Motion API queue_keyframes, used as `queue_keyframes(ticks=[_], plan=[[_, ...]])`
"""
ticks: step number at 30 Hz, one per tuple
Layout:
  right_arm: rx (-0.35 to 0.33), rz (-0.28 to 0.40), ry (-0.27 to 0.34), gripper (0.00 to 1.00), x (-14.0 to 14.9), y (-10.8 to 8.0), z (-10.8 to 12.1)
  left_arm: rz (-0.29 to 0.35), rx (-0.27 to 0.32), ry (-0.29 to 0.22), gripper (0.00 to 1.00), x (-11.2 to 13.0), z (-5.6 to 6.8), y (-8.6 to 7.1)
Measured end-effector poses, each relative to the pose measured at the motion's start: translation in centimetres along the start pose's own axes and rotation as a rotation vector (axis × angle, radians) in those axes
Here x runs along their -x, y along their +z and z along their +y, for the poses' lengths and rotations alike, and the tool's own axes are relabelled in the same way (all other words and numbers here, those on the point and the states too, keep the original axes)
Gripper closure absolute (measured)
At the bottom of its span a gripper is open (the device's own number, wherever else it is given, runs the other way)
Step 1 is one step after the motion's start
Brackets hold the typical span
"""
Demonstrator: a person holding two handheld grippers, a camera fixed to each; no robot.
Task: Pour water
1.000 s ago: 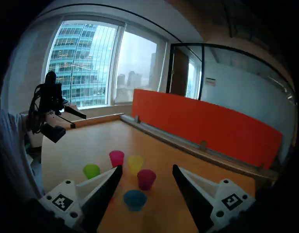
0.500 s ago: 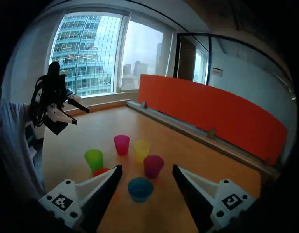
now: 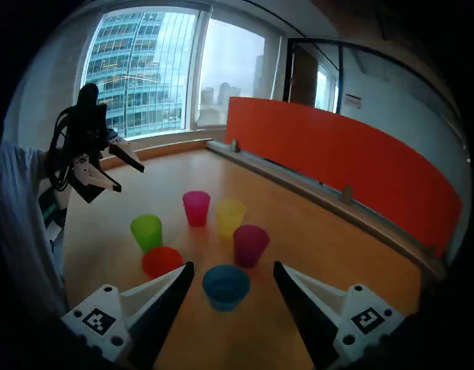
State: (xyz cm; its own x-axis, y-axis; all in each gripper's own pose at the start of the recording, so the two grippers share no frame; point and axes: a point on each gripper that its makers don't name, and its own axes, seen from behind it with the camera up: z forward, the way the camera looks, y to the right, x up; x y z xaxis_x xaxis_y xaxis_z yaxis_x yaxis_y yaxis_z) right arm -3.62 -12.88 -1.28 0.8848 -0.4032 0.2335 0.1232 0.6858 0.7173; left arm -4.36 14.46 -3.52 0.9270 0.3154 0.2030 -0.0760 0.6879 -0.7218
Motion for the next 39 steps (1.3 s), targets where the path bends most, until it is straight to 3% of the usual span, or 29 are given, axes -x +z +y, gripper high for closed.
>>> queue_keyframes(ticks=[24,39], plan=[[-0.058,-0.108,0.02,0.0,5.7,4.1,-0.8,-0.152,0.099,-0.029,0.0,7.0,2.4,2.4],[-0.061,-0.142,0.022,0.0,7.5,5.2,-0.7,-0.214,0.127,-0.041,0.0,9.5,2.8,4.2]])
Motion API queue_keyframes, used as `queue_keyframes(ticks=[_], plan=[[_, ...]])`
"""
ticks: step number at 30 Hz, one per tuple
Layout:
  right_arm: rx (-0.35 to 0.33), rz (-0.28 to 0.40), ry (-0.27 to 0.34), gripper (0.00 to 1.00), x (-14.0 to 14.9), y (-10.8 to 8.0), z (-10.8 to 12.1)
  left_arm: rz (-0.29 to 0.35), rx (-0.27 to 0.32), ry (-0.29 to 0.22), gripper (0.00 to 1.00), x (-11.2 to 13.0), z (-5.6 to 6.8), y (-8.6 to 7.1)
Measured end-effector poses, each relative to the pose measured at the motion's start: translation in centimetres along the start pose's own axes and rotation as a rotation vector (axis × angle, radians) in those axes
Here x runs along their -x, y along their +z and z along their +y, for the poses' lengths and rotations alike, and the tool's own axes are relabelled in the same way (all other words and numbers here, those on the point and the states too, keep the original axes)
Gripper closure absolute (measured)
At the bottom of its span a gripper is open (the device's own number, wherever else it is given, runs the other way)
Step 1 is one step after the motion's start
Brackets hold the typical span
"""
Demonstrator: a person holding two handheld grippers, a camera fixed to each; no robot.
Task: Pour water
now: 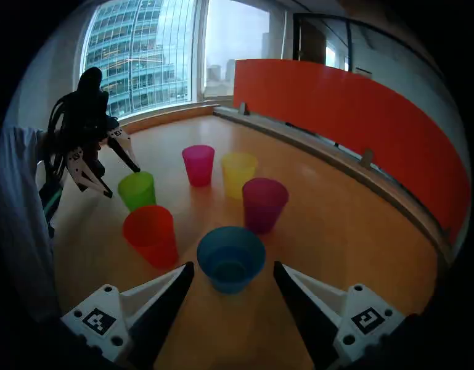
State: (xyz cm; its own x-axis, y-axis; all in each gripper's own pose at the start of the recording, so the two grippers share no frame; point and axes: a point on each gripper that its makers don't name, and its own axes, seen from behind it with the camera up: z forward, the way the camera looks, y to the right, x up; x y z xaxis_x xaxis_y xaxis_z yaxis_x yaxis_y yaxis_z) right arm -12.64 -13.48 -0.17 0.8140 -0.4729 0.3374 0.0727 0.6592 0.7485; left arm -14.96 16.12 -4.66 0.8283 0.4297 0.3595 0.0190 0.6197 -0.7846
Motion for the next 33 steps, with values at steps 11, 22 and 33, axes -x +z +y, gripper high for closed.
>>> queue_keyframes(ticks=[11,22,33], plan=[[-0.007,-0.012,0.006,0.0,0.3,0.9,-0.1,-0.014,0.031,0.01,0.0,-0.1,0.5,1.9],[-0.02,-0.026,0.007,0.0,0.8,2.2,-0.2,-0.009,0.046,0.009,0.0,-0.7,0.5,3.5],[-0.029,-0.021,0.013,0.0,0.5,3.0,-0.3,-0.003,0.058,0.012,0.0,-1.2,0.6,4.2]])
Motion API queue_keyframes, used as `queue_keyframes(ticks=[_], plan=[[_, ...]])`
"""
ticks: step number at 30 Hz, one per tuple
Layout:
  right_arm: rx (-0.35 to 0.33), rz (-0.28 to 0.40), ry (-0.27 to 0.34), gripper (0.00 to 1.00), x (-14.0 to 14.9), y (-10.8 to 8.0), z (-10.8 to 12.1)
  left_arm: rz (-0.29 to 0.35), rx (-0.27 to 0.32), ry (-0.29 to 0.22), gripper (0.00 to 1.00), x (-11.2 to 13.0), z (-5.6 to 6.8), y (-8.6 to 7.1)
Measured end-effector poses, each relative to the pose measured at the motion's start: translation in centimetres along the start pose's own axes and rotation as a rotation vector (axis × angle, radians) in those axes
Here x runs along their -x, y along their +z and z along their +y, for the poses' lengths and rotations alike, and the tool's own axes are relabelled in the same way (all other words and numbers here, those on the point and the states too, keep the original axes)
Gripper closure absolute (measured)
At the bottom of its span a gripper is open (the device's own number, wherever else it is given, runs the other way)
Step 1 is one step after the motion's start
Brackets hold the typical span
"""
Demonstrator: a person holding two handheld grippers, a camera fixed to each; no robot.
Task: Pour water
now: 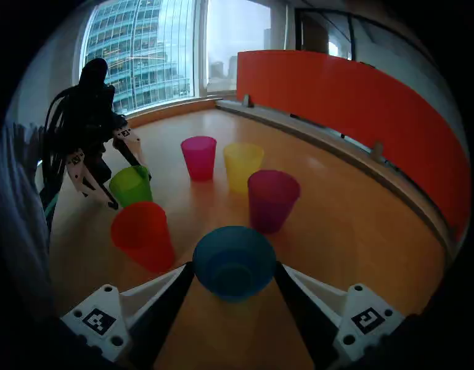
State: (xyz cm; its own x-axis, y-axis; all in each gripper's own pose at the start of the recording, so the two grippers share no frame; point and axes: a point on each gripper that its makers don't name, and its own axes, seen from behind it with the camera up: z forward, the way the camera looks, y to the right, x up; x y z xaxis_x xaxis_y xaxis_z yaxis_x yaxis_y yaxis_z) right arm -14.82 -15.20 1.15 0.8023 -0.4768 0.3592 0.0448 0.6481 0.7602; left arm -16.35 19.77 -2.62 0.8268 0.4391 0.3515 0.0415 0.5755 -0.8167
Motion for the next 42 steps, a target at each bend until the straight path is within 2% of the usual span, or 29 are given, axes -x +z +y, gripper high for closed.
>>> queue_keyframes(ticks=[5,13,30,34,42], plan=[[0.001,0.001,-0.002,0.0,0.0,0.1,0.1,-0.004,-0.001,0.004,0.01,0.0,-0.1,0.1],[0.0,-0.001,-0.002,0.0,0.1,0.3,0.1,-0.005,-0.004,0.002,0.13,-0.1,-0.1,0.4],[0.001,0.004,-0.012,0.01,0.1,1.8,0.0,-0.011,-0.007,0.01,0.13,0.0,-0.1,0.4],[0.005,0.008,-0.017,0.08,0.2,1.9,0.1,-0.011,-0.009,0.01,0.13,0.0,0.0,0.4],[0.016,0.016,-0.022,0.09,0.2,1.6,0.1,-0.008,-0.008,0.011,0.13,0.0,0.1,0.3]])
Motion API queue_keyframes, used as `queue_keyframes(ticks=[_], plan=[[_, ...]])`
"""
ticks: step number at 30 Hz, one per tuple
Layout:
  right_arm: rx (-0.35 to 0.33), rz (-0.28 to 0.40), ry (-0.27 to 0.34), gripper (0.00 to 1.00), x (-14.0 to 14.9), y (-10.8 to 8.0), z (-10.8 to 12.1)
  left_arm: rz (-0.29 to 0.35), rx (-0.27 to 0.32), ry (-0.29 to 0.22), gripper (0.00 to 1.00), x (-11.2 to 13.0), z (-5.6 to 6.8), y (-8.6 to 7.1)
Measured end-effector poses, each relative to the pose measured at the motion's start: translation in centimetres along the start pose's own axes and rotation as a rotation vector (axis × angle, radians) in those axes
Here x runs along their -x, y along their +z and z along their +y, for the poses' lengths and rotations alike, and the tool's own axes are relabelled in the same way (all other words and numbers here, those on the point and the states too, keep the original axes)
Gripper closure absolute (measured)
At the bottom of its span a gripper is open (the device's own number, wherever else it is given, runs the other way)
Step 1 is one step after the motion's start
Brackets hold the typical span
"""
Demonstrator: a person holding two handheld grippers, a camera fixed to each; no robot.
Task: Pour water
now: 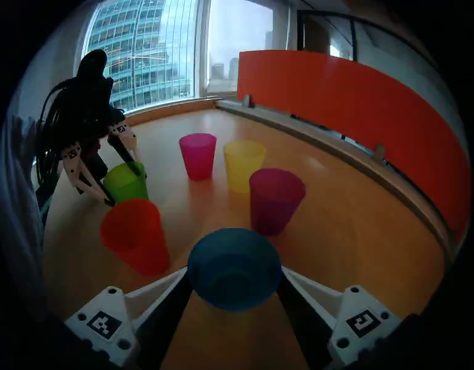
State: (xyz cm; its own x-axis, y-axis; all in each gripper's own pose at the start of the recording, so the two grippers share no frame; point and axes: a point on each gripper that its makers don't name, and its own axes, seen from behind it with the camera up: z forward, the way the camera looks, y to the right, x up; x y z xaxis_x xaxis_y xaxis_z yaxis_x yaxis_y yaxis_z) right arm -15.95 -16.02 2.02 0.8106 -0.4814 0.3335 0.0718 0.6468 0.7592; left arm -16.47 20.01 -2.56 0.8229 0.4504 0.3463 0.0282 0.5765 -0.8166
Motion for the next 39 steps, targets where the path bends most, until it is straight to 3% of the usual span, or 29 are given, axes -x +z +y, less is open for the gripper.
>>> queue_keyframes(ticks=[6,12,39], plan=[[0.016,0.019,0.004,0.09,-0.5,-0.6,0.2,0.012,-0.005,0.003,0.13,-0.1,0.1,-0.2],[0.031,0.041,0.009,0.09,-1.5,-1.5,0.7,0.063,0.0,-0.023,0.13,-1.6,0.4,-1.3],[0.101,0.232,0.001,0.09,-9.2,-6.7,1.3,0.27,-0.134,0.012,0.13,-9.9,-1.6,-6.2]])
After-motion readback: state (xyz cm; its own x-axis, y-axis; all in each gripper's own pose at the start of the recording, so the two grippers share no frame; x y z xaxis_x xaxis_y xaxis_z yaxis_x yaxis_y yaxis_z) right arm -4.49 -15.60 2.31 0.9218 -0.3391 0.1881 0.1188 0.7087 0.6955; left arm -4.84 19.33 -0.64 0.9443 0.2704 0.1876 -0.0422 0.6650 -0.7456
